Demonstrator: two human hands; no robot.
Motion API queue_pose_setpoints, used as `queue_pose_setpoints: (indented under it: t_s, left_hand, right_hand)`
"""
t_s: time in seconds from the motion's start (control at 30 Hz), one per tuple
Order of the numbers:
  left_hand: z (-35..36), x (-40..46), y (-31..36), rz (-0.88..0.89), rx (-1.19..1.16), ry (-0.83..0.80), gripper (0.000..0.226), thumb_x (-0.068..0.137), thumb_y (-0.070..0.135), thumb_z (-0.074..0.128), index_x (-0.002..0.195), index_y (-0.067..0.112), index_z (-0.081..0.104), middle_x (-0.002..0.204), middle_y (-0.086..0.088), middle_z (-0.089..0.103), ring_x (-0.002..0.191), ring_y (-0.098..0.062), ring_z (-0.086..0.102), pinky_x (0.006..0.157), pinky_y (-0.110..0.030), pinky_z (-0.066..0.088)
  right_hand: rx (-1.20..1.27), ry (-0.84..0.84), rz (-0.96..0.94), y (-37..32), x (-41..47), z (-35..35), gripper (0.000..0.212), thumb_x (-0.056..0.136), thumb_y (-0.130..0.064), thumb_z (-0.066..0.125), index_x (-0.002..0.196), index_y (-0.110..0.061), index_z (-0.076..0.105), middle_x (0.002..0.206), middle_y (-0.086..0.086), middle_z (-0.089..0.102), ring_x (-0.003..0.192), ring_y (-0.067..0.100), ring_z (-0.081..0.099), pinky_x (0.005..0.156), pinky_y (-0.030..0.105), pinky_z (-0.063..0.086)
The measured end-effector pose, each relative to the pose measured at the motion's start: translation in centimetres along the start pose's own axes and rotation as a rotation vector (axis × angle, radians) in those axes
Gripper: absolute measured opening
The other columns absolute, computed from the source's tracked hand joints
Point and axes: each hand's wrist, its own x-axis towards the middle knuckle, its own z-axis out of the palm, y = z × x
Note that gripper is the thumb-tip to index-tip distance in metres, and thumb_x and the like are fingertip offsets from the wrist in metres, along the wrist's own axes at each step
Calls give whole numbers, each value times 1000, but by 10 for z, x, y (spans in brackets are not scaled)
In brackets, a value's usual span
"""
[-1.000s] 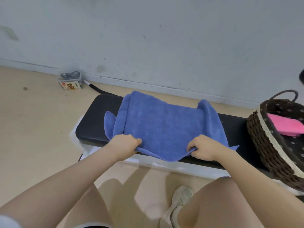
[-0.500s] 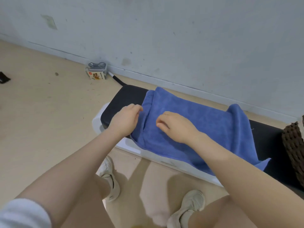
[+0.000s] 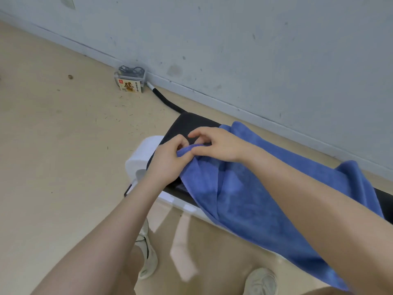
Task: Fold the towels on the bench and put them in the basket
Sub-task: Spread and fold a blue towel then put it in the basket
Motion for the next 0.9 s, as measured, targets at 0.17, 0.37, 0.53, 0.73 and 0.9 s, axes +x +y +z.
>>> queue_pose_setpoints:
  t_s: [0.17, 0.37, 0.53, 0.73, 0.9]
  left_hand:
    - [-20, -10, 1, 23, -60, 43, 17, 84, 17, 63, 74, 9, 51, 64, 6, 49, 60, -5, 42, 55, -14, 35]
    - [-42, -23, -17, -130, 3, 48, 25, 78, 6, 56, 60, 14, 40, 55, 1, 40, 54, -12, 32, 51, -23, 29]
    - [-51, -37, -25, -173, -20, 38, 14, 61, 19, 50, 58, 16, 37, 51, 4, 37, 52, -17, 31, 49, -26, 28]
    - [-57, -35, -38, -246, 44, -74, 20, 76, 14, 57, 88, 22, 43, 51, 7, 52, 48, -15, 46, 53, -33, 44]
    - [-70, -31, -53, -300, 73, -63, 7, 87, 17, 52, 80, 15, 54, 61, 3, 60, 65, -35, 62, 56, -34, 50]
  right_hand:
    - [-245, -61, -123, -6, 10, -10, 14, 88, -22, 60, 92, -11, 67, 84, 4, 65, 77, 17, 55, 73, 32, 44]
    - [-690, 56, -75, 10, 33, -31, 17, 88, -21, 55, 99, -19, 68, 91, 0, 62, 96, 22, 56, 84, 31, 37]
    - [-1014, 336, 47, 26, 51, -34, 28, 88, -6, 46, 106, -18, 64, 111, 4, 61, 109, 28, 47, 87, 35, 32]
    - [-675, 438, 54, -4, 90, -12, 32, 84, 3, 39, 106, -11, 58, 111, 11, 56, 96, 35, 57, 71, 34, 41]
    - [-676, 346, 94, -20, 124, 16, 36, 83, 10, 38, 110, -7, 56, 109, 14, 57, 93, 33, 57, 67, 33, 40]
